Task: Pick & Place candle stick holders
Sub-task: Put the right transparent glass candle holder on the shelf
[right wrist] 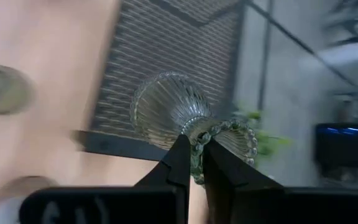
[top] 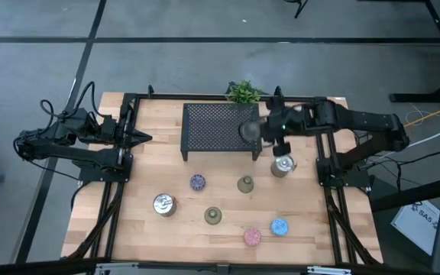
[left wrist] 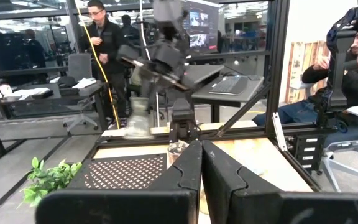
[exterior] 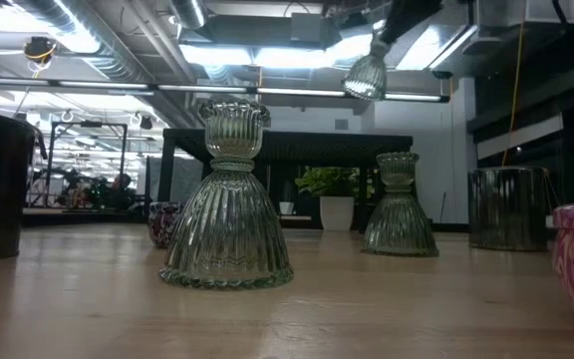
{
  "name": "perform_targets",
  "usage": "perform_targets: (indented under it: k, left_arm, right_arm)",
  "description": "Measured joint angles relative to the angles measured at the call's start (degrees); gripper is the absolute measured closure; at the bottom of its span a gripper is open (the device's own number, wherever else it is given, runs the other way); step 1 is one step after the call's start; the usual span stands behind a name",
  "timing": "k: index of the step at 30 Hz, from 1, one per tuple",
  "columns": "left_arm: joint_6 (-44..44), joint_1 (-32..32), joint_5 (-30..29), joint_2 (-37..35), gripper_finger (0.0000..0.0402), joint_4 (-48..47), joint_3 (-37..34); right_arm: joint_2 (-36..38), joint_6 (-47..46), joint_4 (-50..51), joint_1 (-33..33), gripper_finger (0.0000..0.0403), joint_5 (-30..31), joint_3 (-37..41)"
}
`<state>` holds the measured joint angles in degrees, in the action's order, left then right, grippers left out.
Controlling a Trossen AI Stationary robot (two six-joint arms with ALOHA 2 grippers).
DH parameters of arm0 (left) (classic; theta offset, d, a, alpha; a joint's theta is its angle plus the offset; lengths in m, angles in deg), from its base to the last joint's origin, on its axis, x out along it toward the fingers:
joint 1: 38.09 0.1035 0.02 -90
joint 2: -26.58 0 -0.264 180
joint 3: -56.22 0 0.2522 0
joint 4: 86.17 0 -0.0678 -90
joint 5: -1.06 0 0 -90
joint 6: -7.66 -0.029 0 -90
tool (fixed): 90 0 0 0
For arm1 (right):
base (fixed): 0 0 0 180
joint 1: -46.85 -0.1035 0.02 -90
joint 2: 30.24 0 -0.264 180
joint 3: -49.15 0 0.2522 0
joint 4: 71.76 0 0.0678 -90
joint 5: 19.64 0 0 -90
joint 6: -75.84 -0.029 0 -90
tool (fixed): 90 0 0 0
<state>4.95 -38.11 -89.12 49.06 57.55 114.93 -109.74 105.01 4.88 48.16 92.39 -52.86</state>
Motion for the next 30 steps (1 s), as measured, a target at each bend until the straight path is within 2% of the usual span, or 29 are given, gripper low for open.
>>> perform_targets:
  k: [3, 7, 15, 23, 30]
  left_arm:
    - [-0.01, 0.01, 0.0, 0.0, 0.0393, 0.0, -0.01]
    - [0.01, -0.01, 0.02, 0.0, 0.0395, 0.0, -0.01]
    - [-0.02, 0.01, 0.0, 0.0, 0.0394, 0.0, -0.01]
    - [0.0, -0.01, 0.01, 0.0, 0.0394, 0.0, -0.01]
    - [-0.02, -0.01, 0.0, 0.0, 0.0396, 0.0, 0.01]
  right_arm:
    - [-0.03, 4.17, -2.68, 4.21, 0.0375, -0.08, 0.0]
    - [-0.15, 7.5, -6.16, 9.92, 0.0375, -3.04, 0.51]
    - [-4.95, 8.25, -7.0, 18.69, 0.0375, -8.53, 0.61]
    - [-11.41, 10.26, -7.02, 20.16, 0.0375, -8.62, 0.68]
    - [-12.92, 11.56, -8.26, 20.14, 0.0374, -7.68, 0.48]
